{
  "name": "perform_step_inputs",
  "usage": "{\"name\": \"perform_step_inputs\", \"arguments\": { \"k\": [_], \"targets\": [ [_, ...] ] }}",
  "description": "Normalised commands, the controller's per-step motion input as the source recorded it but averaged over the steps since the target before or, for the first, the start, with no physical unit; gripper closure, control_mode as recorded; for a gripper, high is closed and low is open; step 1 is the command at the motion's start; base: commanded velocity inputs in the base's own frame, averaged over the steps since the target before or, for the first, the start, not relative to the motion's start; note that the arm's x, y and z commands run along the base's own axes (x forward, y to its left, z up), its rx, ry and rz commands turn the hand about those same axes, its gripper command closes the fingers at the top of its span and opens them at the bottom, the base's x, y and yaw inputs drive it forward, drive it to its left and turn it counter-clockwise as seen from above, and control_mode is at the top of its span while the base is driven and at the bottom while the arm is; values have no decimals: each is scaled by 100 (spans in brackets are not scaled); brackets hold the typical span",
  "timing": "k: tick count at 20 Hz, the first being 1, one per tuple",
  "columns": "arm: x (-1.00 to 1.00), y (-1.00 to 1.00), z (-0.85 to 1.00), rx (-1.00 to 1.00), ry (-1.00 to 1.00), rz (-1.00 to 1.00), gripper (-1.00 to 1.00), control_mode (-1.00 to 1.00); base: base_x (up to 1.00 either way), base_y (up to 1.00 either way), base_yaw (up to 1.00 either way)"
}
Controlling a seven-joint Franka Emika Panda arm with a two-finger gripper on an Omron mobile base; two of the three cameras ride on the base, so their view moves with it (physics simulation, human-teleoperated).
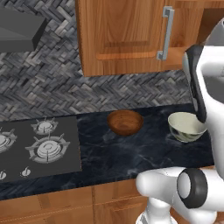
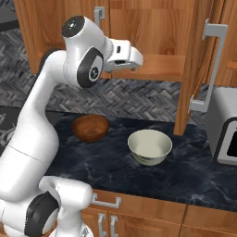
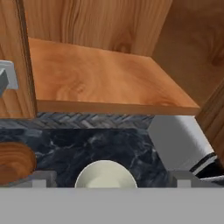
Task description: Open the cabinet. Pick the bowls from the counter and place them in the cabinet. Then close the cabinet.
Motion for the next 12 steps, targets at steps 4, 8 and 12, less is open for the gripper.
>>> {"name": "perform_step_inputs", "arguments": {
  "k": [4, 8, 12],
  "targets": [
    [4, 46, 10, 20, -11, 35, -100, -100, 0, 0, 0],
    [8, 44, 24, 17, -14, 28, -100, -100, 0, 0, 0],
    [6, 52, 20, 9, -13, 15, -100, -100, 0, 0, 0]
  ]
}}
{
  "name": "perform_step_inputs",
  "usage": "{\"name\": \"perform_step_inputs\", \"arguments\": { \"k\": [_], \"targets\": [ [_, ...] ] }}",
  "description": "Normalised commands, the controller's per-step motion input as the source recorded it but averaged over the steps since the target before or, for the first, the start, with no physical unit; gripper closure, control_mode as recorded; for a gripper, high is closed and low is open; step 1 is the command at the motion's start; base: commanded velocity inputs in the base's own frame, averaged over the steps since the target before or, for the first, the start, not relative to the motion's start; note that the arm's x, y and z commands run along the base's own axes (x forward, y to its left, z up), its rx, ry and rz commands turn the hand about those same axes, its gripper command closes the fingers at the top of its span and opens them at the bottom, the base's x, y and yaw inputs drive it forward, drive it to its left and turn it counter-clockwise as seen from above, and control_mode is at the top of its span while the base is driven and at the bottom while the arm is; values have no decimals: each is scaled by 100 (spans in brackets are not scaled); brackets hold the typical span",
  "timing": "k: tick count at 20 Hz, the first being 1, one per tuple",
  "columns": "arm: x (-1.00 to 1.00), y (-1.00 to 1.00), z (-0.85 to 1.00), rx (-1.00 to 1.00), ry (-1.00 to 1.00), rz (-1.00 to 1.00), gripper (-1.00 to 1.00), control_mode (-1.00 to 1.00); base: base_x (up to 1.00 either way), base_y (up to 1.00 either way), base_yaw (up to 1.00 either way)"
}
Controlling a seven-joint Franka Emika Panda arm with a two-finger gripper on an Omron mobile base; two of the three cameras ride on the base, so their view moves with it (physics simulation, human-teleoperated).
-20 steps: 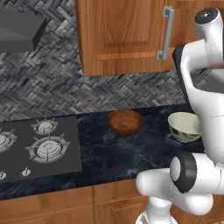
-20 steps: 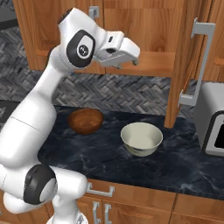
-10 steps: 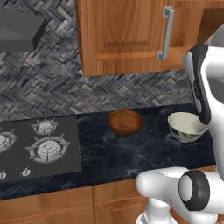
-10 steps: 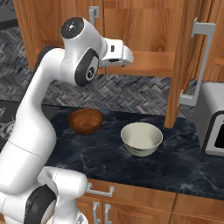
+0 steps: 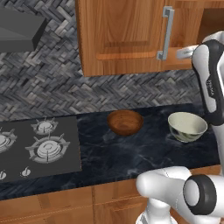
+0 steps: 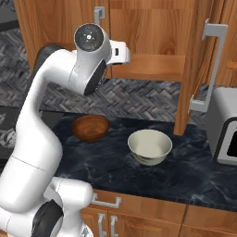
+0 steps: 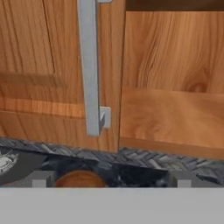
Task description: Open the cabinet. Pick the bowls from the counter and place them in the cabinet. Then close the cabinet.
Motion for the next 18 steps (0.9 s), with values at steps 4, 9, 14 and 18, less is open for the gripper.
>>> {"name": "perform_step_inputs", "arguments": {
  "k": [4, 9, 14, 18],
  "targets": [
    [18, 61, 3, 1, -10, 2, -100, -100, 0, 0, 0],
    [32, 48, 0, 0, -3, 0, -100, -100, 0, 0, 0],
    [38, 11, 7, 0, 0, 0, -100, -100, 0, 0, 0],
    [46, 0, 14, 0, 0, 0, -100, -100, 0, 0, 0]
  ]
}}
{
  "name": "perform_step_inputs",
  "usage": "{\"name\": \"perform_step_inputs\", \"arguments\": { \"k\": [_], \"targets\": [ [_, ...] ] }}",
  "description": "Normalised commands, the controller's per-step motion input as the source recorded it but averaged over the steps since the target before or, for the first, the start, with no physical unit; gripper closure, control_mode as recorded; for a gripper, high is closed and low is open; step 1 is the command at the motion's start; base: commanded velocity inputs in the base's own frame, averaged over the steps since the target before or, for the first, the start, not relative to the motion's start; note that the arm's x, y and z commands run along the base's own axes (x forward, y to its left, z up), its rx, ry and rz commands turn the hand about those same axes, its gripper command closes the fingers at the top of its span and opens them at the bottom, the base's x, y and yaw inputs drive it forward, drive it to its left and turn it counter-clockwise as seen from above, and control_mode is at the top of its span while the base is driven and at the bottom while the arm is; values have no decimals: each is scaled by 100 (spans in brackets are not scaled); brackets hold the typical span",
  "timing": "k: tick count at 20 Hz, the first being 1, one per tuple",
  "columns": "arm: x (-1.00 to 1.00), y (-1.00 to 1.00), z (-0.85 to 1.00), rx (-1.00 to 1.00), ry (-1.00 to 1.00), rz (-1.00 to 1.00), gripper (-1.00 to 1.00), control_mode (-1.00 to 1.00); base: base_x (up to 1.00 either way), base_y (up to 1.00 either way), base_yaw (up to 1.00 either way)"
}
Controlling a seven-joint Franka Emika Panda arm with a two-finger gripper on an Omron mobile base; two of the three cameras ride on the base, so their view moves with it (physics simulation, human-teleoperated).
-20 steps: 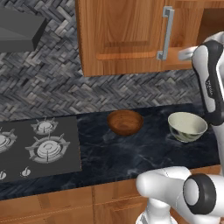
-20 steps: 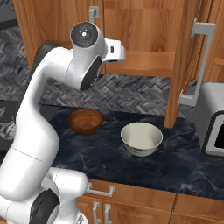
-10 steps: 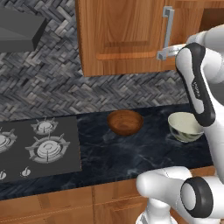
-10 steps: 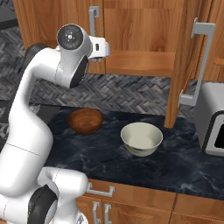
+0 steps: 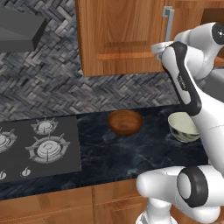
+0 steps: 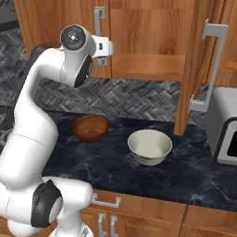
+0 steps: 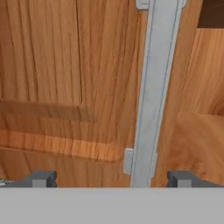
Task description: Open the cabinet. Pick the bowls from the counter and place them in the cabinet. Then close the cabinet.
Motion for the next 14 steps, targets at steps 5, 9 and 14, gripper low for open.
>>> {"name": "perform_step_inputs", "arguments": {
  "k": [5, 9, 14],
  "targets": [
    [43, 0, 18, 0, 0, 0, -100, -100, 0, 0, 0],
    [33, -17, 16, 0, 0, 0, -100, -100, 0, 0, 0],
    [20, -35, 1, 0, 0, 0, -100, -100, 0, 0, 0]
  ]
}}
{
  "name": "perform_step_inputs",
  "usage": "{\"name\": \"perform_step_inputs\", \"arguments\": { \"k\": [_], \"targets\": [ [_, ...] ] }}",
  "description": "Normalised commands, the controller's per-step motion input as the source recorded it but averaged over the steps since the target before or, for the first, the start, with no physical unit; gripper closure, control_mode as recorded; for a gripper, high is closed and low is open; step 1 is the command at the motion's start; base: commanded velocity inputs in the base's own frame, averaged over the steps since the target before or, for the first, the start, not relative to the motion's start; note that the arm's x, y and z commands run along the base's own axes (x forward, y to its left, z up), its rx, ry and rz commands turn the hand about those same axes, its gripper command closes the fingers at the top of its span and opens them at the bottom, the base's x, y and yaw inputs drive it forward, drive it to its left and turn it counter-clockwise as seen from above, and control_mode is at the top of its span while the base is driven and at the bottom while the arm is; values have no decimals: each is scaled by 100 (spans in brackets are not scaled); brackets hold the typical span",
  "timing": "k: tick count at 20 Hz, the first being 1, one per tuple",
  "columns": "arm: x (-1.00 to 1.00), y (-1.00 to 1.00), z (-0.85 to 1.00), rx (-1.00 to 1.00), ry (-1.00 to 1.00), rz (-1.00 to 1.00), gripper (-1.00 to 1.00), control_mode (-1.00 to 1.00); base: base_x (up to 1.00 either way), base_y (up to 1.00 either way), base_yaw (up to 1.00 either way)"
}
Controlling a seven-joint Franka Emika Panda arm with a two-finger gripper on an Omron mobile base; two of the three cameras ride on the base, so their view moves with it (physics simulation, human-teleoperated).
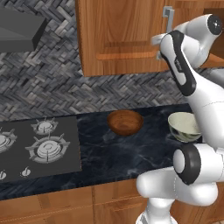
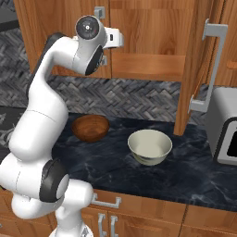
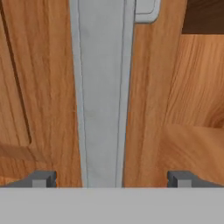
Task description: Open the cabinet. Pick the bowls from the counter and place them in the cabinet. Then close the cabinet.
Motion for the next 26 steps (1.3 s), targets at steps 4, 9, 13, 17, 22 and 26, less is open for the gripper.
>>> {"name": "perform_step_inputs", "arguments": {
  "k": [4, 9, 13, 17, 22, 26],
  "targets": [
    [20, -10, 0, 0, 0, 0, -100, -100, 0, 0, 0],
    [18, 0, 0, 0, 0, 0, -100, -100, 0, 0, 0],
    [15, 6, -1, 0, 0, 0, -100, -100, 0, 0, 0],
    [12, 22, 0, 0, 0, 0, -100, -100, 0, 0, 0],
    [28, 28, 0, 0, 0, 0, 100, -100, 0, 0, 0],
    [61, 38, -6, 0, 0, 0, 100, -100, 0, 0, 0]
  ]
}}
